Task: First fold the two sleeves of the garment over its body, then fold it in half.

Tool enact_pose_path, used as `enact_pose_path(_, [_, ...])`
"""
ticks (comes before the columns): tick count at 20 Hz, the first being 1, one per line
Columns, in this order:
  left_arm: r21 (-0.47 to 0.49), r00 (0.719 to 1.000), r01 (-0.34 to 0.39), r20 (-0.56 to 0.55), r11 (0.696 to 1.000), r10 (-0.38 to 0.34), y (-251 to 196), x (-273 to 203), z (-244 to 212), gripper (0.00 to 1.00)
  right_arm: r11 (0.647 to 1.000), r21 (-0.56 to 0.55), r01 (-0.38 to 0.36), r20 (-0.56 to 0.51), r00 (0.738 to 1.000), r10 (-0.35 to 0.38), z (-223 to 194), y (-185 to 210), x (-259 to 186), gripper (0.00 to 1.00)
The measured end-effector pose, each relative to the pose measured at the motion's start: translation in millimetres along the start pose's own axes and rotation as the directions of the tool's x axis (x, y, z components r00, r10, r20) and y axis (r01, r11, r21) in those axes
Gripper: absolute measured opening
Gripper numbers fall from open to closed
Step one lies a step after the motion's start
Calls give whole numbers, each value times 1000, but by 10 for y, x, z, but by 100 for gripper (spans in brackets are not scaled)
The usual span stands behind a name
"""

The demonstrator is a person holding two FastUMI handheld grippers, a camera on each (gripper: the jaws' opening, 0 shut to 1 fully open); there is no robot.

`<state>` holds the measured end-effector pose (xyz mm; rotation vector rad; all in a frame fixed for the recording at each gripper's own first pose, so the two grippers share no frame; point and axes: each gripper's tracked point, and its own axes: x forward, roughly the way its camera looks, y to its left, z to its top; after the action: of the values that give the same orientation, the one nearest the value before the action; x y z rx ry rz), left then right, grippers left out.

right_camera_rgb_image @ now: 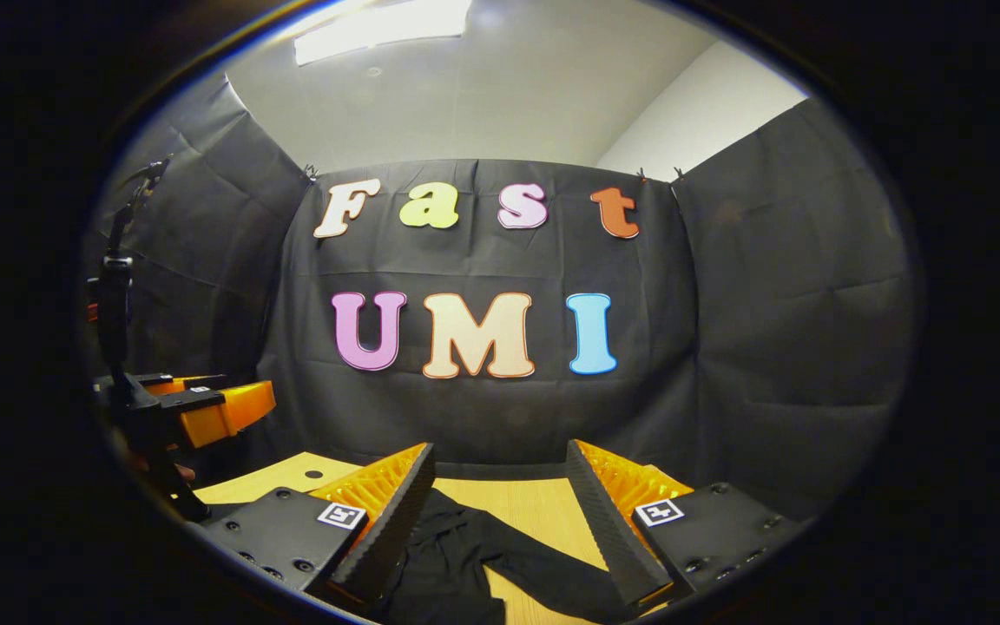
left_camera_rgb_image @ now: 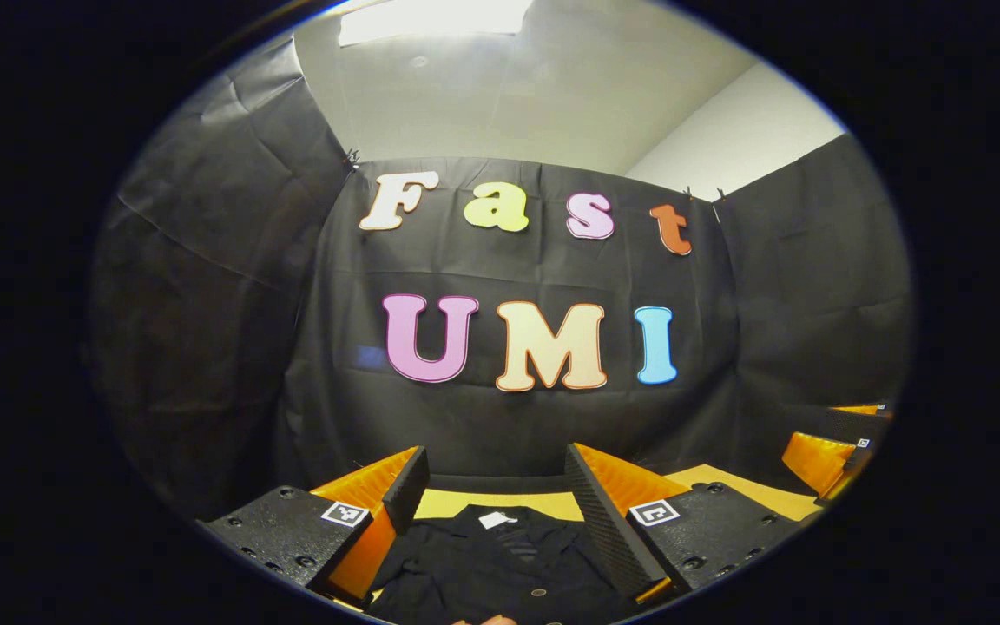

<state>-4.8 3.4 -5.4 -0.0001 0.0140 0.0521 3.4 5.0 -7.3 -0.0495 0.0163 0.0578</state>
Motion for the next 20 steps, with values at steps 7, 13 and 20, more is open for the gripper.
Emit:
enact_pose_path(7, [18,999,-53,9,998,53,49,-65,42,92,999,-39,19,-9,1000,-20,-41,-396,159,97])
enact_pose_path(13, [25,996,-91,0,996,91,-48,-119,9,92,992,-96,79,-115,989,-90,-348,-1114,330,99])
enact_pose_path(20, [40,993,-118,-20,992,119,-244,-165,-60,92,991,-108,82,-426,897,-121,-1468,-1837,431,98])
